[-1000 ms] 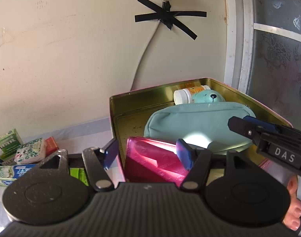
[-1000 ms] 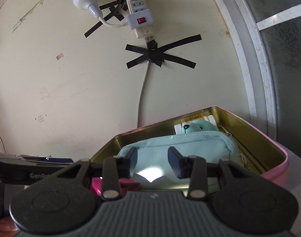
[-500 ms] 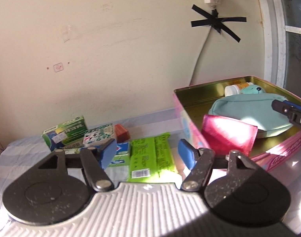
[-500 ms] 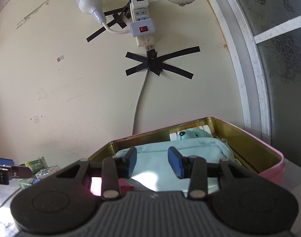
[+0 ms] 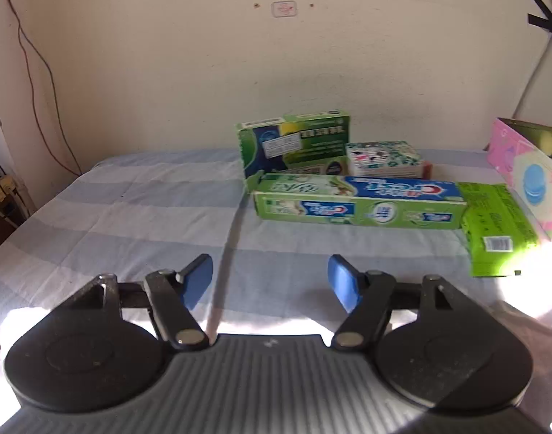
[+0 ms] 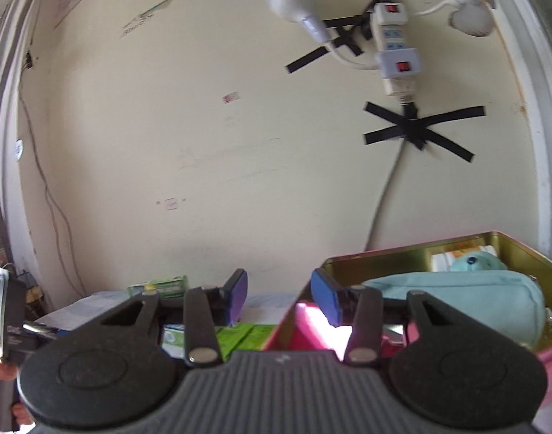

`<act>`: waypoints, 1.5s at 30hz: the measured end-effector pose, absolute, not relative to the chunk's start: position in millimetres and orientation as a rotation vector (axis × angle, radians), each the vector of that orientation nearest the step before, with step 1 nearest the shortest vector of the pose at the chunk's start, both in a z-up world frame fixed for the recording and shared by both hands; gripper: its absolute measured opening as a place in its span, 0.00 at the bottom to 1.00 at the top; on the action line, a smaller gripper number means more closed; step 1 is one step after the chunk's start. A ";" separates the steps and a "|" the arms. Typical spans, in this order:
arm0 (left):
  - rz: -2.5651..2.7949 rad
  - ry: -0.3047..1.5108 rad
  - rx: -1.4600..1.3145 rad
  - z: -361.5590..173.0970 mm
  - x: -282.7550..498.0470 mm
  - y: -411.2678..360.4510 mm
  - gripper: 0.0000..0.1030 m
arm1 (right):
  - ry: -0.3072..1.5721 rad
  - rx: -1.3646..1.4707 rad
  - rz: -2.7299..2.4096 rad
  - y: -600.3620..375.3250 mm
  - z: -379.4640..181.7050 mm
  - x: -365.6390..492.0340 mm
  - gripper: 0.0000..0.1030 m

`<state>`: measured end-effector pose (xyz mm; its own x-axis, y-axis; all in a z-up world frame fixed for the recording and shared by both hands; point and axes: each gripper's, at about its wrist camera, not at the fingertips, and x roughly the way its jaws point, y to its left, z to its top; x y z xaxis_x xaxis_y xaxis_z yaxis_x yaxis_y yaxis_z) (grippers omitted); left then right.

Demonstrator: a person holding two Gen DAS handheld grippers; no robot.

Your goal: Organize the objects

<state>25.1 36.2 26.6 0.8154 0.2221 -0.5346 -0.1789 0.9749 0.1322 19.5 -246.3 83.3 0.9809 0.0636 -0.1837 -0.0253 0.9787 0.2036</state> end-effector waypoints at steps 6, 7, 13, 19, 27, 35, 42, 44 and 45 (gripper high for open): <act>0.286 0.587 -0.058 8.6 31.2 88.1 0.70 | 0.344 0.089 0.187 -175.7 78.0 72.0 0.46; 0.282 0.614 -0.103 7.3 32.3 94.8 0.70 | 0.371 0.079 0.200 -167.4 75.8 82.1 0.46; 0.292 0.614 -0.218 9.4 27.8 110.4 0.70 | 0.487 0.118 0.266 -123.2 82.4 160.0 0.47; 0.263 0.619 -0.253 8.2 23.9 116.6 0.71 | 0.520 -0.278 0.270 -47.7 90.2 244.7 0.59; 0.226 0.619 -0.349 9.4 24.8 131.4 0.74 | 0.583 -0.851 0.329 15.0 69.9 316.2 0.77; 0.215 0.621 -0.366 9.6 27.4 132.7 0.79 | 0.655 -1.052 0.421 23.6 37.3 317.6 0.51; 0.235 0.609 -0.380 10.7 24.7 135.8 0.79 | 0.526 -0.836 0.261 -10.1 73.5 283.7 0.27; 0.245 0.597 -0.400 11.3 22.3 140.5 0.79 | 0.504 -0.740 0.257 -22.8 94.3 265.6 0.27; 0.247 0.585 -0.418 12.0 20.2 143.7 0.79 | 0.502 -0.664 0.275 -29.3 107.3 256.9 0.27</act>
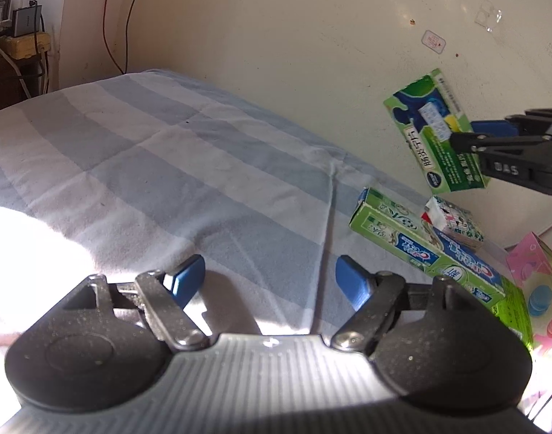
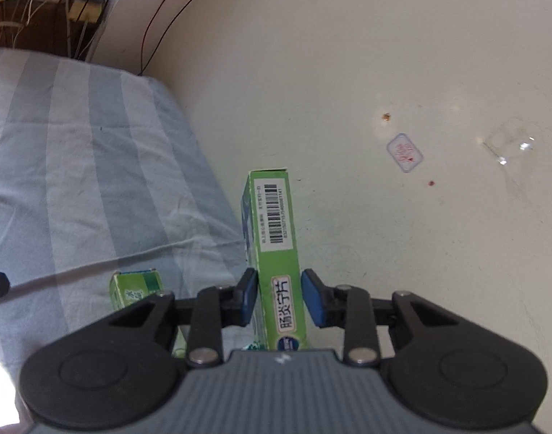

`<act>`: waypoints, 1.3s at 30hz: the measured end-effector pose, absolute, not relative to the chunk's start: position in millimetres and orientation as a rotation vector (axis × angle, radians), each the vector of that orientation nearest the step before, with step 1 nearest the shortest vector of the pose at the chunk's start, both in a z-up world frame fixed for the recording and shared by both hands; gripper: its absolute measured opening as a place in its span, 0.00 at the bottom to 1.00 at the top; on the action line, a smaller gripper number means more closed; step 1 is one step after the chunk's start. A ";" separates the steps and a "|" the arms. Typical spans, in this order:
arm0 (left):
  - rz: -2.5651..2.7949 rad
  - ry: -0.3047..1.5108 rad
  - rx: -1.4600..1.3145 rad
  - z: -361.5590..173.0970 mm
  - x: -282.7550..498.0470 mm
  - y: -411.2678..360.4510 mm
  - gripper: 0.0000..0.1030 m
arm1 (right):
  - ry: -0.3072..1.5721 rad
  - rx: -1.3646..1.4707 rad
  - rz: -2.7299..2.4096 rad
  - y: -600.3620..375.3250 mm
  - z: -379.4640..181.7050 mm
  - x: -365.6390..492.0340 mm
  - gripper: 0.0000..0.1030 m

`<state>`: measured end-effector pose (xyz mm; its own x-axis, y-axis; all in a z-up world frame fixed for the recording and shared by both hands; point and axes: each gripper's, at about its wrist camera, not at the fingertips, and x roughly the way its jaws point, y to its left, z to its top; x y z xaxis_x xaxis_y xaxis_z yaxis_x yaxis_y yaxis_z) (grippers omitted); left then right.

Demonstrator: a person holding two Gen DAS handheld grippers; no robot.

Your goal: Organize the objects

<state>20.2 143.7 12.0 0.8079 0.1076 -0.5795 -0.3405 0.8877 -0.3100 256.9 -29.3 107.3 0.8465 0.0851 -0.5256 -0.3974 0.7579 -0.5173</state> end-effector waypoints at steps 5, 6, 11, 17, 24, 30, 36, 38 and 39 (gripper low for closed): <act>0.190 0.487 -0.481 20.8 5.2 149.1 0.79 | 0.612 -0.160 0.429 -86.8 141.0 197.0 0.27; 0.163 0.462 -0.482 23.3 2.2 147.1 0.79 | 0.655 -0.070 0.459 -99.4 137.6 184.6 0.27; -0.028 0.408 -0.463 29.5 -1.8 131.5 0.79 | 0.837 0.307 0.569 -161.9 94.0 121.7 0.28; -0.302 0.477 -0.353 26.1 3.3 91.1 0.79 | 0.661 0.209 0.259 -198.0 71.4 46.7 0.62; -0.413 0.559 -0.215 23.1 7.6 41.9 0.80 | 0.641 0.128 0.267 -188.0 39.9 -9.1 0.85; -0.439 0.649 -0.099 9.5 3.9 17.9 0.82 | 0.681 0.051 0.286 -157.5 16.4 -1.6 0.93; -0.457 0.685 -0.168 16.8 -7.7 12.9 0.61 | 0.628 0.038 0.266 -150.9 18.0 9.9 0.51; -0.460 0.650 -0.163 27.9 -12.7 8.5 0.61 | 0.589 0.038 0.263 -157.5 28.2 6.0 0.47; -0.465 0.644 -0.179 33.4 -13.3 7.8 0.61 | 0.562 0.035 0.252 -162.3 33.9 2.5 0.46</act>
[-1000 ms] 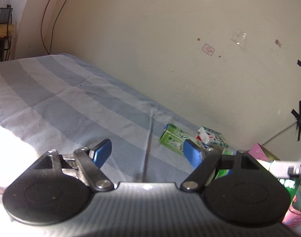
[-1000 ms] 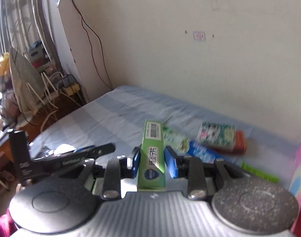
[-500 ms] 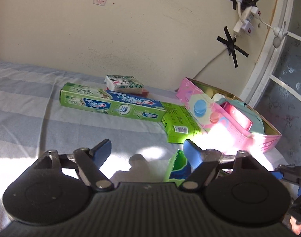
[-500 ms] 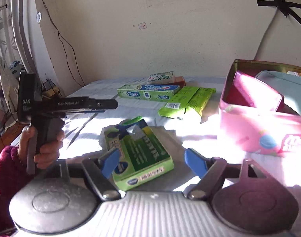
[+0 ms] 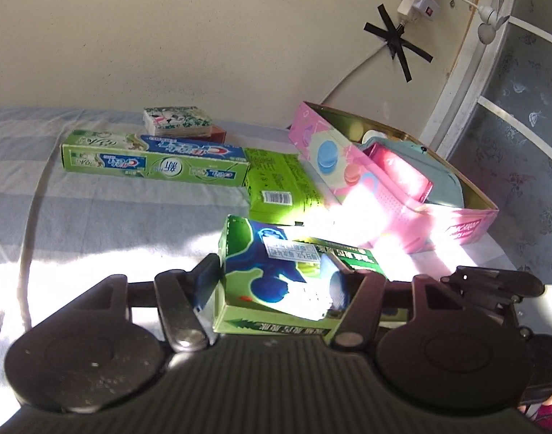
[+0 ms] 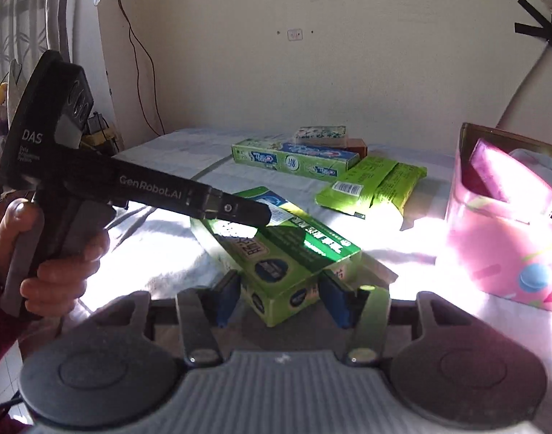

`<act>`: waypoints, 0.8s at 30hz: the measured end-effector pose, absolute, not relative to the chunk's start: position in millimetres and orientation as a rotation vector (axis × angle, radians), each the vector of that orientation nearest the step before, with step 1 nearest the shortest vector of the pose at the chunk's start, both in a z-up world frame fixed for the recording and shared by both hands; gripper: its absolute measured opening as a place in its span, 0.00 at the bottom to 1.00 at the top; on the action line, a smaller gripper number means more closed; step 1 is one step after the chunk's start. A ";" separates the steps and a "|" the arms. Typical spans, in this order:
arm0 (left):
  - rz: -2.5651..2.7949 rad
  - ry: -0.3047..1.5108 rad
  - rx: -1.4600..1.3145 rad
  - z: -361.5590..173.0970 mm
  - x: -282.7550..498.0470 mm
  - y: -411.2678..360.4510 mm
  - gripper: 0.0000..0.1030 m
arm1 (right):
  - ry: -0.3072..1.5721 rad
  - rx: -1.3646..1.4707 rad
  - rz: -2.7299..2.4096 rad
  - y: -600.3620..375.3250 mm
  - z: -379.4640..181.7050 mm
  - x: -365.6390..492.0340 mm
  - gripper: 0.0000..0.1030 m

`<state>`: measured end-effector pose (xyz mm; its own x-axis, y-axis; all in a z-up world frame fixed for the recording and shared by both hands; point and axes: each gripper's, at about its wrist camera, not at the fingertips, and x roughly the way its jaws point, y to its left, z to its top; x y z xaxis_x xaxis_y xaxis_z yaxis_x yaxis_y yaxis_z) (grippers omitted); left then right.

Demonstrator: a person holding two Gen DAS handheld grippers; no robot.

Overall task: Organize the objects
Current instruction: 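Carry the green box into the tin and open the left gripper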

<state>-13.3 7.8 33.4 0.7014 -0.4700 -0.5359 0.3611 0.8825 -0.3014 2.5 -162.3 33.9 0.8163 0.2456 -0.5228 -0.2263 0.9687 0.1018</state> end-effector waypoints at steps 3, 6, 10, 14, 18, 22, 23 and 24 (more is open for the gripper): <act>-0.504 0.591 -0.223 57.0 -15.1 -0.9 0.60 | 0.460 0.017 0.232 -178.1 53.0 -12.7 0.45; -0.545 0.536 -0.221 80.2 -11.1 -27.1 0.60 | 0.371 -0.018 0.179 -196.5 73.7 -25.9 0.45; -0.596 0.499 -0.181 99.0 4.1 -71.9 0.60 | 0.314 -0.023 0.089 -231.2 88.5 -34.2 0.46; -0.655 0.497 -0.124 107.2 26.3 -128.3 0.60 | 0.289 -0.011 -0.010 -272.2 92.4 -40.7 0.48; -0.689 0.509 -0.075 104.8 46.0 -179.7 0.60 | 0.297 0.010 -0.079 -308.3 88.4 -41.3 0.48; -0.695 0.534 -0.041 95.4 65.3 -221.1 0.60 | 0.319 0.035 -0.130 -340.3 78.5 -38.3 0.50; -0.692 0.539 -0.037 92.7 69.2 -228.6 0.60 | 0.327 0.043 -0.142 -347.2 73.9 -36.4 0.50; -0.687 0.545 -0.033 89.7 73.2 -235.4 0.60 | 0.332 0.047 -0.153 -351.8 71.1 -33.4 0.50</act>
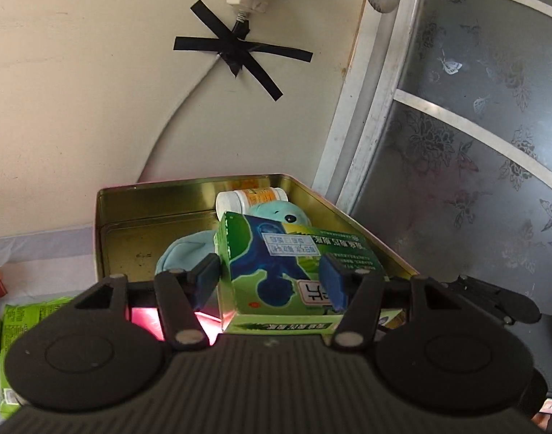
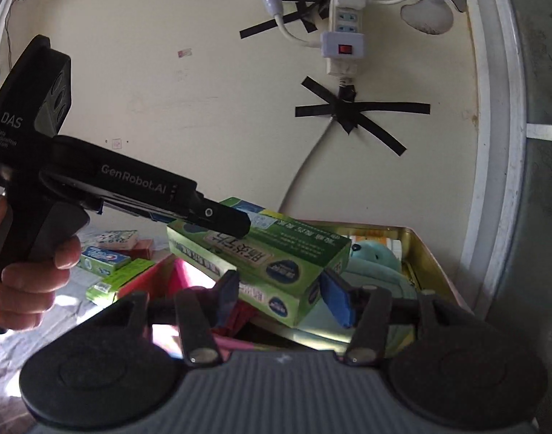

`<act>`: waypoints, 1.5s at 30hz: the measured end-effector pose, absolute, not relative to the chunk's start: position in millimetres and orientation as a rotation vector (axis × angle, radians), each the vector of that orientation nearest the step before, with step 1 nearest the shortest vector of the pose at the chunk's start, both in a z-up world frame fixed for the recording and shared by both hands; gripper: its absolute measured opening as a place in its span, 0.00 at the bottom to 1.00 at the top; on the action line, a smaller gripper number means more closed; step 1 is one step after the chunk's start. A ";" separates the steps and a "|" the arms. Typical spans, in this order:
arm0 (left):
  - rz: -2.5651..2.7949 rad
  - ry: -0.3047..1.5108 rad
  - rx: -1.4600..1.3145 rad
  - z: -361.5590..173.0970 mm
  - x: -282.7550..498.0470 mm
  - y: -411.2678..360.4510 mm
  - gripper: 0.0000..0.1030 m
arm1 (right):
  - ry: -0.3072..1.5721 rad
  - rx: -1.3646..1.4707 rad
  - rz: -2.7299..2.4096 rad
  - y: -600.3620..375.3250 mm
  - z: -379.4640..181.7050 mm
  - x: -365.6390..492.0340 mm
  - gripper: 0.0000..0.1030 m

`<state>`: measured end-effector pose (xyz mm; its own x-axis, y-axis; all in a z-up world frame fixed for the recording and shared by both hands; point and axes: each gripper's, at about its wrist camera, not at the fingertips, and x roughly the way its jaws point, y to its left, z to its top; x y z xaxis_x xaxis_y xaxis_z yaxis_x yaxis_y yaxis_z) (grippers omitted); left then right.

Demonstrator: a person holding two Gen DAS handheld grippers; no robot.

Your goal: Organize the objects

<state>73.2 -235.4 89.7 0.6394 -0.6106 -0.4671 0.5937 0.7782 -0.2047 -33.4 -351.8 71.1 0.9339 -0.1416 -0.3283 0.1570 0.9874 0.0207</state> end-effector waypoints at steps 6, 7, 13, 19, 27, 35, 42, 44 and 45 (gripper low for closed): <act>-0.586 0.577 0.017 74.3 81.9 -255.0 0.61 | 0.375 0.116 -0.255 -383.4 52.0 -11.3 0.59; -0.581 0.572 0.023 73.8 79.4 -252.7 0.61 | 0.376 0.125 -0.261 -384.8 50.9 -11.5 0.59; -0.522 0.510 0.057 83.6 60.6 -231.7 0.61 | 0.378 0.120 -0.262 -376.8 53.6 -15.0 0.59; -0.465 0.446 0.062 93.8 36.2 -197.8 0.62 | 0.376 0.065 -0.260 -349.8 68.0 -18.1 0.60; -0.338 0.436 0.045 81.4 15.8 -119.8 0.67 | 0.357 0.011 -0.170 -297.8 86.9 -21.0 0.60; -0.087 0.539 -0.038 30.1 30.0 -9.3 0.67 | 0.407 -0.078 0.055 -208.2 83.6 -0.8 0.60; 0.000 0.579 -0.306 12.2 37.7 61.4 0.67 | 0.521 0.016 0.142 -140.2 61.9 72.8 0.63; 0.012 0.581 -0.329 12.5 36.6 67.2 0.67 | 0.535 0.037 0.098 -128.8 54.7 95.3 0.77; 0.004 0.589 -0.352 12.2 37.0 70.5 0.67 | 0.541 0.035 0.057 -122.7 49.7 109.3 0.79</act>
<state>37.0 70.5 12.2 0.8331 -0.0958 -0.5448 -0.1034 0.9405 -0.3236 109.3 -122.7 49.7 0.8555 0.0632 -0.5139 -0.0446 0.9978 0.0485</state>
